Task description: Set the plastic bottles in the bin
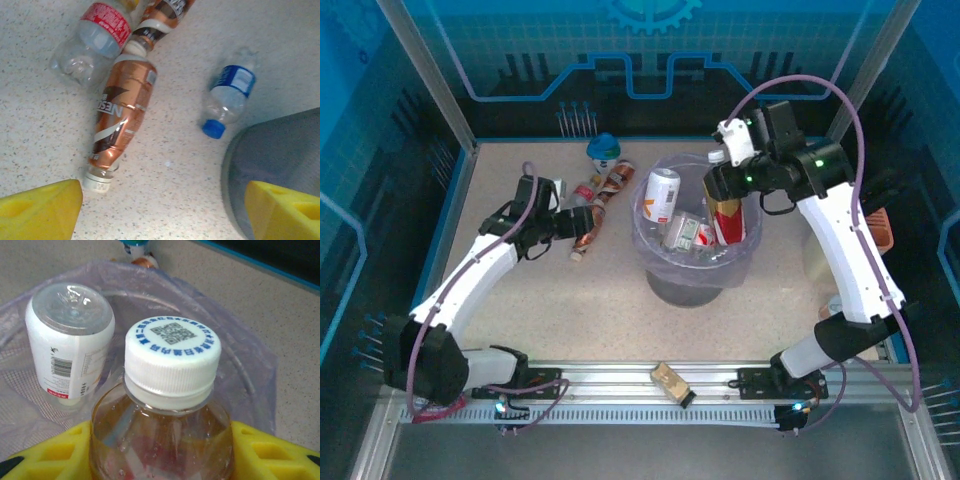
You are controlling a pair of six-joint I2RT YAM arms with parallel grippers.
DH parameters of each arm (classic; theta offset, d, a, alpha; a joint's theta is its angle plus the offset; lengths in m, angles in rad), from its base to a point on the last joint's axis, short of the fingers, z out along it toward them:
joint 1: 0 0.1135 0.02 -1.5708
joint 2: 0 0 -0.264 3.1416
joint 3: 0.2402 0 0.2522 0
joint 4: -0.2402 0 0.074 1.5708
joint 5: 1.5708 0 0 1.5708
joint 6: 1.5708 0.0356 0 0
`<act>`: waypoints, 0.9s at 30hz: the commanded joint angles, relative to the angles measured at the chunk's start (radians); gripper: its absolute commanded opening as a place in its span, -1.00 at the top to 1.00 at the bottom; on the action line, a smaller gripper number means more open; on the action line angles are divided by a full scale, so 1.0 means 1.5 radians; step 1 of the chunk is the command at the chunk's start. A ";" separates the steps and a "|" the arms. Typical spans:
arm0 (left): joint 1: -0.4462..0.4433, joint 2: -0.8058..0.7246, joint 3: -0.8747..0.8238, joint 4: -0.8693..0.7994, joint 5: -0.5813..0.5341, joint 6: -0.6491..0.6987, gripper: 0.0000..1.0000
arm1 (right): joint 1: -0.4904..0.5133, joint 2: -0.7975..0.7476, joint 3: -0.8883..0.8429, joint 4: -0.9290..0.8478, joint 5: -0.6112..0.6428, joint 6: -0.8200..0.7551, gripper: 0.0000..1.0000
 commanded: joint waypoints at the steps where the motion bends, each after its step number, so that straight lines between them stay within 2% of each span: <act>1: 0.006 0.035 0.010 0.007 -0.034 0.038 -0.65 | 0.012 0.018 -0.016 -0.032 0.005 -0.009 0.18; 6: 0.007 0.089 0.039 0.017 -0.028 0.059 -0.59 | 0.015 0.047 -0.060 -0.017 -0.015 0.001 0.17; 11: 0.015 0.132 0.080 0.023 -0.015 0.073 -0.59 | 0.021 0.063 -0.087 0.008 -0.019 0.012 0.02; 15: 0.030 0.166 0.124 0.019 -0.007 0.095 -0.64 | 0.023 0.070 -0.056 0.001 -0.027 0.009 -0.29; 18: 0.045 0.203 0.164 0.019 0.002 0.119 -0.71 | 0.023 0.075 0.002 -0.026 -0.025 0.007 -0.70; 20: 0.060 0.237 0.195 0.020 0.013 0.132 -0.75 | 0.023 0.075 0.041 -0.047 -0.020 0.005 -0.84; 27: 0.096 0.354 0.287 0.025 0.028 0.163 -0.71 | 0.017 0.026 0.087 -0.055 -0.030 0.017 -0.86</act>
